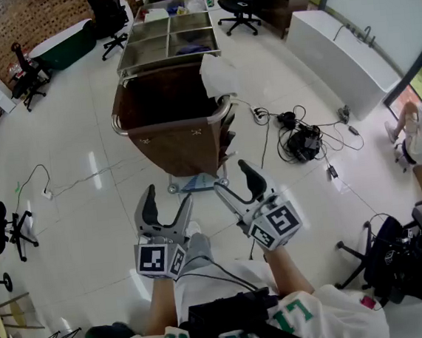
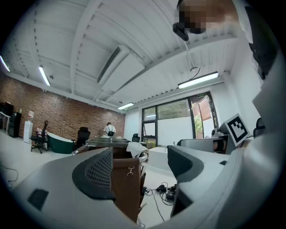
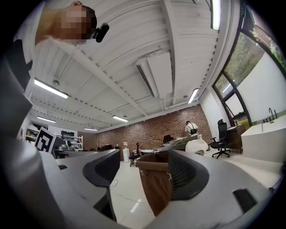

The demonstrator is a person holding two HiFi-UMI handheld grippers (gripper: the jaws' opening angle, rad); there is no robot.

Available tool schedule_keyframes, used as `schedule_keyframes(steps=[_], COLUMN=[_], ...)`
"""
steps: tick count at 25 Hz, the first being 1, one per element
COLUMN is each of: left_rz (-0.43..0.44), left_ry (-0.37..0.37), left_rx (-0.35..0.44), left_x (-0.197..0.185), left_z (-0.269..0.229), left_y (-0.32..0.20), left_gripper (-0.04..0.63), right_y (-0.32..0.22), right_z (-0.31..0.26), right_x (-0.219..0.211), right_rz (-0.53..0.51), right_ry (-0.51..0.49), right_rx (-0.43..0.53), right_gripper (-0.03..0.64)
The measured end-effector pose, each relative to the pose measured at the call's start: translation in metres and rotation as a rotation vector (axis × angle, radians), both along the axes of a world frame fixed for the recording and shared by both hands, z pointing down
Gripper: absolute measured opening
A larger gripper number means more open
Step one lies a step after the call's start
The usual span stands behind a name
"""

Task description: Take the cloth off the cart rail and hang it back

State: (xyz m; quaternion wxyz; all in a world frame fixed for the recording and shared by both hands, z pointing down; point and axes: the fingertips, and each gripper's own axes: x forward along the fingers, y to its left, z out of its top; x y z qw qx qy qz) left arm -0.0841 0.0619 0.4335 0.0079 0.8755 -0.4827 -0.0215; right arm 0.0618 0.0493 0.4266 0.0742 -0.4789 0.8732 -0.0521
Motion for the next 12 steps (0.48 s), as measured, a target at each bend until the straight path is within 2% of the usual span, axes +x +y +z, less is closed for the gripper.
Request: schedule_keyframes(steps=[5, 9, 12], left_rz=[0.047, 0.091, 0.110], left_ry=[0.017, 0.009, 0.014], left_rx=[0.036, 0.086, 0.104], left_x=[-0.022, -0.040, -0.058], left_z=[-0.012, -0.034, -0.047], left_y=[-0.086, -0.148, -0.186], left_gripper=[0.362, 0.362, 0.362], right_y=[-0.079, -0.137, -0.174], right_z=[-0.012, -0.046, -0.066], right_x=[-0.032, -0.037, -0.040], right_rz=[0.017, 0.079, 0.124], right_ry=[0.039, 0.025, 0.112], right_rx=[0.000, 0.036, 0.087], right_gripper=[0.347, 0.347, 0.347])
